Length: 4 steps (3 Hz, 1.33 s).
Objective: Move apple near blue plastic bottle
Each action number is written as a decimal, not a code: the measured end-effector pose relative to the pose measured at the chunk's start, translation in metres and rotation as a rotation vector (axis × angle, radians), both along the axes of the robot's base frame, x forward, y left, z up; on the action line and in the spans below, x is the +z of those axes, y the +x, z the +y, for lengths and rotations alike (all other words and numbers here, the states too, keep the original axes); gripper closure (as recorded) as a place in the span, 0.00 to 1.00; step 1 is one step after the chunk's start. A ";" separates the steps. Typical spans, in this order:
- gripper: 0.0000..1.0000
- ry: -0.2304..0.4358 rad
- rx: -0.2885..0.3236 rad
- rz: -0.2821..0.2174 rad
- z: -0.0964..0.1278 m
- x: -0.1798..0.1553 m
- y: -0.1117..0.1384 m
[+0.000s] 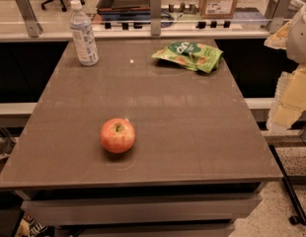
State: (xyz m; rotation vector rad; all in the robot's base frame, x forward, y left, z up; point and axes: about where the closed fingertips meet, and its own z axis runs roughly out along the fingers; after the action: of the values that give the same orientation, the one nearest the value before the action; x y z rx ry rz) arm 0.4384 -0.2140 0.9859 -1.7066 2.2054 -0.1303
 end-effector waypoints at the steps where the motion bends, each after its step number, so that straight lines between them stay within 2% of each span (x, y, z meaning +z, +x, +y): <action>1: 0.00 0.000 0.000 0.000 0.000 0.000 0.000; 2: 0.00 0.019 0.005 -0.013 0.003 -0.001 0.001; 3: 0.00 0.093 0.018 -0.036 0.016 -0.012 0.004; 4: 0.00 0.229 0.074 -0.066 0.050 -0.033 0.009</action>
Offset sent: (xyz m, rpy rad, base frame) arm 0.0026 0.0059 -0.0076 0.0467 -0.0116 0.0122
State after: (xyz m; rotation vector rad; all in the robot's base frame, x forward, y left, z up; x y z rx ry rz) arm 0.4475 -0.1644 0.9528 -1.6312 2.0203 0.0806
